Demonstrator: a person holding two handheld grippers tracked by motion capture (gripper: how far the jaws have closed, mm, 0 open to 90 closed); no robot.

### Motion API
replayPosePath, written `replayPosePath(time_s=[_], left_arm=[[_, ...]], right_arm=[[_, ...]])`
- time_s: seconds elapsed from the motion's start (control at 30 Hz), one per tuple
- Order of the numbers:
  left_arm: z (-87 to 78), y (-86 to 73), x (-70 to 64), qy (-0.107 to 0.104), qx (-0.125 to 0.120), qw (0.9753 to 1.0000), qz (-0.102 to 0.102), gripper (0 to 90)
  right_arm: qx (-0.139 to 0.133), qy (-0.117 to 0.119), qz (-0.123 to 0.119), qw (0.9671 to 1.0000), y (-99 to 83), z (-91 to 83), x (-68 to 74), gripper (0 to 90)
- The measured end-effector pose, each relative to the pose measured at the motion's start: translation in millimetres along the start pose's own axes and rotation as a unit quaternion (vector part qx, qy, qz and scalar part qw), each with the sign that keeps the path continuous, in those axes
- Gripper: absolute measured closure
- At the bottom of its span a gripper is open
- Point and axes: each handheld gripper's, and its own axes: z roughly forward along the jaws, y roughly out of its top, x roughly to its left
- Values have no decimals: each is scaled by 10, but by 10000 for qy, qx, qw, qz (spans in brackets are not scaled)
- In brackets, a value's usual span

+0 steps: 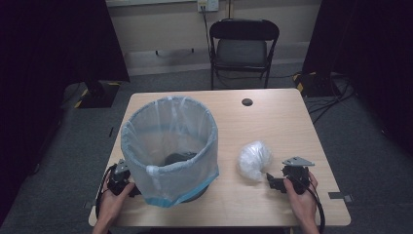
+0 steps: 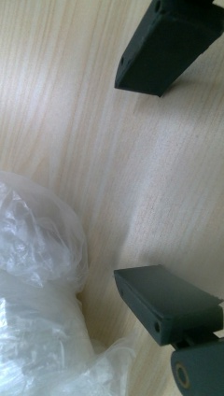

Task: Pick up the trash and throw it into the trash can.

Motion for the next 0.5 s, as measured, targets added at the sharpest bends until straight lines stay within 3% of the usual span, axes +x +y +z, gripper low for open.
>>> replayPosePath(time_s=[0.3, 0.33, 0.5], left_arm=[[0, 0, 1, -2, 0, 10000, 3, 3], [0, 0, 1, -3, 1, 10000, 2, 3], [0, 0, 1, -3, 1, 10000, 2, 3]], right_arm=[[-8, -10, 16, 10000, -1, -4, 0, 84], [-25, -23, 41, 10000, -3, -15, 6, 124], [-9, 57, -2, 10000, 44, -79, -31, 149]])
